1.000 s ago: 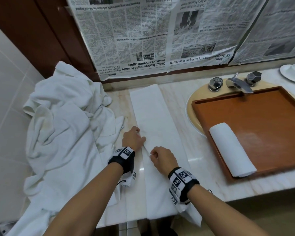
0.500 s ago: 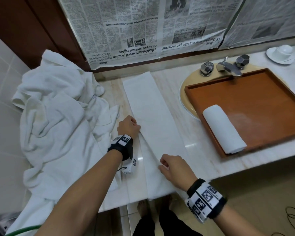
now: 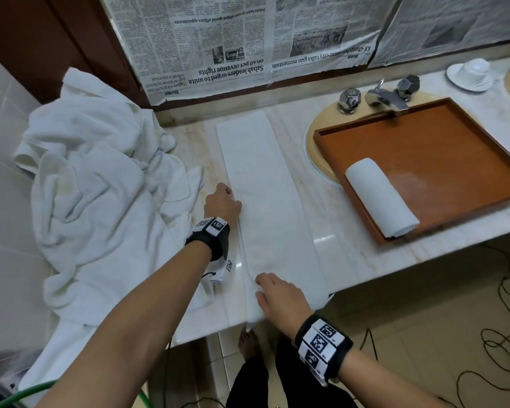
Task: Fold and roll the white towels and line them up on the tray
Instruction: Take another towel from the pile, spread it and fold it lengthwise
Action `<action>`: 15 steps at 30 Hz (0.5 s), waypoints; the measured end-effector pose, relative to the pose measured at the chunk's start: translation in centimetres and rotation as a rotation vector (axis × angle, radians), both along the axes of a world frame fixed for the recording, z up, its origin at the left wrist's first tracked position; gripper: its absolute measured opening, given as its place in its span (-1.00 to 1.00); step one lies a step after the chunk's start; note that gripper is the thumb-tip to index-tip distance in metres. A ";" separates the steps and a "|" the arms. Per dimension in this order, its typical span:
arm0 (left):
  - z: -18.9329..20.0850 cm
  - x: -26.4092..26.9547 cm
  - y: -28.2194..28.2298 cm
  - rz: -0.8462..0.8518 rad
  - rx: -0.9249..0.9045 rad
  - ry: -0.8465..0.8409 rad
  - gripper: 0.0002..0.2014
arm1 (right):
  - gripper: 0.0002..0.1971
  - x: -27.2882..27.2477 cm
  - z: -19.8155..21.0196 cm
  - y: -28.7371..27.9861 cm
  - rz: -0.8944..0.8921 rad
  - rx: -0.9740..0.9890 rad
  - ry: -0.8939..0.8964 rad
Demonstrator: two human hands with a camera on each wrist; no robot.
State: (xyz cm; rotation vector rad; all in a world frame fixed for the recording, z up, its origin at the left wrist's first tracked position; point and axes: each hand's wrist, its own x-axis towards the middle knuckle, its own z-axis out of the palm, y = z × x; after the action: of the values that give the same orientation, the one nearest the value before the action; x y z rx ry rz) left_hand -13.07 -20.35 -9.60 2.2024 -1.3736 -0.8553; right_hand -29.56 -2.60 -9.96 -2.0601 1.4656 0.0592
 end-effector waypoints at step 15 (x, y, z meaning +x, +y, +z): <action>-0.7 -2.3 3.7 -0.337 0.002 -0.142 -0.64 | -0.77 -5.3 0.4 -3.5 -0.171 -0.036 -0.136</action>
State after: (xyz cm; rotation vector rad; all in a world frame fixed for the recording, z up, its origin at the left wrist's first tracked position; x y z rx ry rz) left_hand -15.39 -16.69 -10.35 2.0991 -1.8490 -0.8218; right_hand -34.86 -6.12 -9.60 -1.9183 1.5609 -0.1727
